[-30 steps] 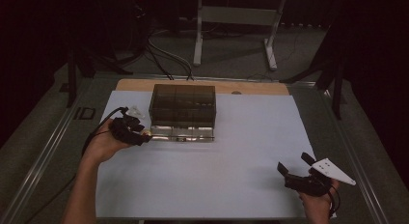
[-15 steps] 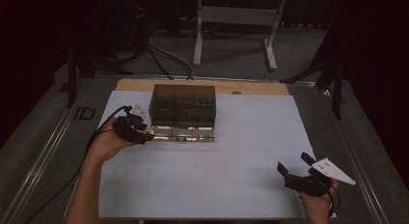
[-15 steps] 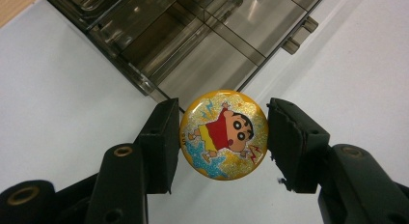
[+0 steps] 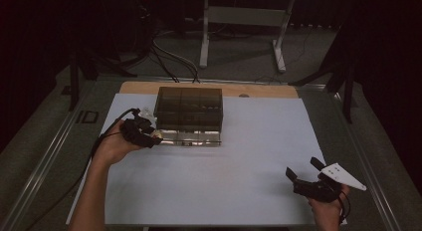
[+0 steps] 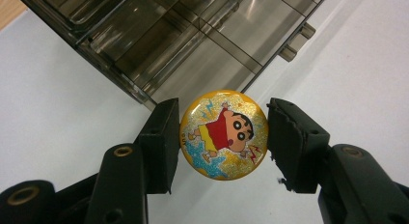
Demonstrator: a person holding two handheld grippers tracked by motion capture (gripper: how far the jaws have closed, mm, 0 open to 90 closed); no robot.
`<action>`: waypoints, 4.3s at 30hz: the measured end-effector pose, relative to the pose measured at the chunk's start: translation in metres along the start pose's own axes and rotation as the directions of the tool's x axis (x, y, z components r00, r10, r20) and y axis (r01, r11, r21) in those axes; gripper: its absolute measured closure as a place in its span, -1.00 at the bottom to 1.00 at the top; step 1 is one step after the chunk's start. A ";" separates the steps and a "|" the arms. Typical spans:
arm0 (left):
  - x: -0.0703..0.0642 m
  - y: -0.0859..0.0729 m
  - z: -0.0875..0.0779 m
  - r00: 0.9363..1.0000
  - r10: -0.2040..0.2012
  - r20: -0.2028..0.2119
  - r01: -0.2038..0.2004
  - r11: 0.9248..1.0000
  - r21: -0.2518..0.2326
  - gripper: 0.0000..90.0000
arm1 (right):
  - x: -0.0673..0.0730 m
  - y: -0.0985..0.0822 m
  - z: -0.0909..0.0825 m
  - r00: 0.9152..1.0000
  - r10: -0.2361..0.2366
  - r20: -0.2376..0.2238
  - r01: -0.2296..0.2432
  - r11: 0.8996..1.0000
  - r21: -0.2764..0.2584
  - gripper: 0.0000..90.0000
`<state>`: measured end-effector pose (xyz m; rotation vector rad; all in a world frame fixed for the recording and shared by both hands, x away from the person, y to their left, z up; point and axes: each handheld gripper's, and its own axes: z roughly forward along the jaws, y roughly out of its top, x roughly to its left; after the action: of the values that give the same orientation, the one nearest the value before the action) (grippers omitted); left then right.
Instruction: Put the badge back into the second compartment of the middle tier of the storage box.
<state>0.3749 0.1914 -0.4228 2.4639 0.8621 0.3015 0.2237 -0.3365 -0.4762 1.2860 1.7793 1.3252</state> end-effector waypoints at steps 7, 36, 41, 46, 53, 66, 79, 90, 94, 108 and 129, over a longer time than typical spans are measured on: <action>-0.002 0.005 0.003 1.000 0.005 0.005 -0.005 1.000 0.002 0.08 | 0.000 0.000 -0.001 1.000 -0.001 0.001 0.001 1.000 -0.002 -1.00; -0.010 0.023 0.009 0.999 0.029 0.015 -0.028 1.000 -0.006 0.08 | -0.001 0.000 -0.001 1.000 0.000 0.001 0.000 1.000 -0.003 -1.00; -0.012 0.027 0.010 0.999 0.031 0.016 -0.031 0.999 -0.012 0.08 | -0.001 0.000 -0.001 1.000 -0.001 0.000 0.001 1.000 -0.003 -1.00; -0.014 0.031 0.013 0.999 0.044 0.019 -0.044 0.999 -0.007 0.08 | -0.001 0.000 -0.001 1.000 0.000 0.001 0.000 1.000 -0.003 -1.00; -0.017 0.036 0.016 0.999 0.051 0.018 -0.051 0.999 -0.009 0.09 | -0.001 0.000 -0.001 1.000 -0.001 0.000 0.001 1.000 -0.003 -1.00; -0.019 0.042 0.018 0.998 0.058 0.020 -0.058 0.998 -0.009 0.08 | -0.001 0.000 -0.001 1.000 -0.001 -0.002 0.001 1.000 -0.004 -1.00; -0.021 0.047 0.019 0.998 0.067 0.018 -0.067 0.998 -0.011 0.09 | -0.001 0.000 -0.001 1.000 -0.001 -0.002 0.001 1.000 -0.004 -1.00; -0.024 0.052 0.024 0.997 0.073 0.025 -0.073 0.997 -0.012 0.08 | -0.001 0.001 -0.001 1.000 0.000 -0.001 0.000 1.000 -0.003 -1.00; -0.025 0.054 0.025 0.997 0.073 0.025 -0.073 0.997 -0.015 0.08 | -0.001 0.001 -0.001 1.000 -0.001 -0.002 0.001 1.000 -0.004 -1.00; -0.025 0.059 0.031 0.998 0.062 0.022 -0.061 0.998 -0.018 0.08 | -0.001 0.001 -0.001 1.000 -0.001 -0.001 0.001 1.000 -0.003 -1.00; -0.026 0.067 0.039 0.999 0.041 0.006 -0.040 0.999 -0.026 0.08 | -0.001 0.001 -0.001 1.000 0.001 -0.001 -0.001 1.000 -0.004 -1.00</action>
<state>0.4030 0.1150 -0.4213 2.4593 0.8014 0.3169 0.2234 -0.3383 -0.4751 1.2850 1.7760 1.3293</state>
